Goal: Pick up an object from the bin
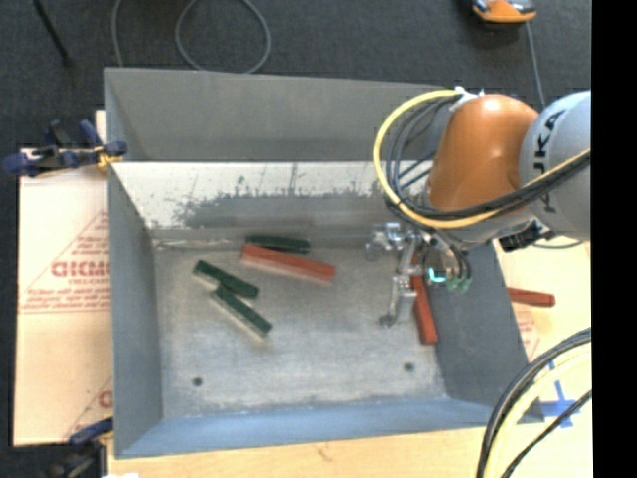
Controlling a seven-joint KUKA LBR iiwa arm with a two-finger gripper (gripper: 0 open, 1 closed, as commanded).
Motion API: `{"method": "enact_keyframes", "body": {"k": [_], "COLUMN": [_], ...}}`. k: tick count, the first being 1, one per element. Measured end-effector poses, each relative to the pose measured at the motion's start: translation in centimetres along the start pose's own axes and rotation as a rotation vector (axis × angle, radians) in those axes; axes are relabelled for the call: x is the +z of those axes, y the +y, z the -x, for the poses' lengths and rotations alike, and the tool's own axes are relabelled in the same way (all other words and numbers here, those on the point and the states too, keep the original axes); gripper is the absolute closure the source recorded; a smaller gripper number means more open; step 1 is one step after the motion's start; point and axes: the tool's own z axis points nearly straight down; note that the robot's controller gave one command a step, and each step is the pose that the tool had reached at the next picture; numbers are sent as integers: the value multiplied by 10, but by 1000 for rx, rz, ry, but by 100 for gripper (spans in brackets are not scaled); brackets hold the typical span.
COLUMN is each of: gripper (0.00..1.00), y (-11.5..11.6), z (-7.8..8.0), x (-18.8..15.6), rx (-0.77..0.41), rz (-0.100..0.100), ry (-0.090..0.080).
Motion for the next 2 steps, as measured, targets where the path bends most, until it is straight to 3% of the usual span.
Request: {"method": "enact_keyframes", "body": {"k": [1, 2], "gripper": [0, 100], "y": [57, 55], "z": [52, 53], "x": [94, 89], "rx": [-43, -42], "rz": [2, 0], "ry": [-6, -9]}}
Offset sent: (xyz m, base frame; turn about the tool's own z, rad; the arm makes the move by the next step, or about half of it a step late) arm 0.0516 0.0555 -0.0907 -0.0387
